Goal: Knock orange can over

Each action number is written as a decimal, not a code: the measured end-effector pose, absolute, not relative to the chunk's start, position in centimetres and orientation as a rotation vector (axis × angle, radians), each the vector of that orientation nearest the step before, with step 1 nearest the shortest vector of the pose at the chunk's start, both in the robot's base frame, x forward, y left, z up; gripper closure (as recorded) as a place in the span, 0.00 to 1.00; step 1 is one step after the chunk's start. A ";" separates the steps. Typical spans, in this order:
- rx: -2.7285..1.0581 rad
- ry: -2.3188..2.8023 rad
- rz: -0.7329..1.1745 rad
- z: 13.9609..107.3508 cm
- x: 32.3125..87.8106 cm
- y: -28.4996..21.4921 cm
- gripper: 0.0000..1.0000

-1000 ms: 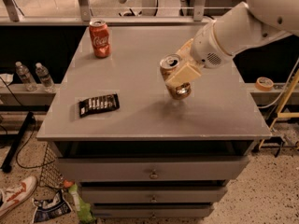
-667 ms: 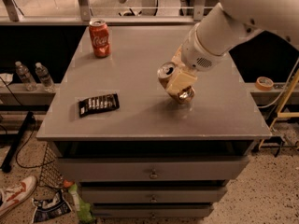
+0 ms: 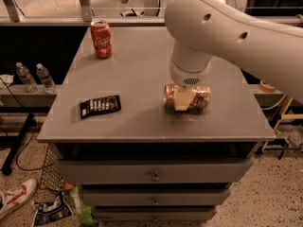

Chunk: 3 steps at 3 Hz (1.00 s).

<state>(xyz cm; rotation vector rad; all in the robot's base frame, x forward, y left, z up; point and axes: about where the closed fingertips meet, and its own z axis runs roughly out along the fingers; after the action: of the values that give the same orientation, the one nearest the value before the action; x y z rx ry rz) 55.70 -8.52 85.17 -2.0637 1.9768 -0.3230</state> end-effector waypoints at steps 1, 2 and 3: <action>-2.121 1.987 -0.368 84.2 55.8 -9.1 1.00; -2.117 1.987 -0.369 84.3 55.8 -9.2 0.82; -2.116 1.987 -0.371 84.3 55.7 -9.2 0.59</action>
Offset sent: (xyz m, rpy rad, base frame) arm 0.0011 -0.0048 -0.0084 -0.0508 0.0143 0.0102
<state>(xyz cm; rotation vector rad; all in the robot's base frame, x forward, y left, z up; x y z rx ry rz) 55.69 -9.23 84.34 -2.1164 1.9873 -0.3711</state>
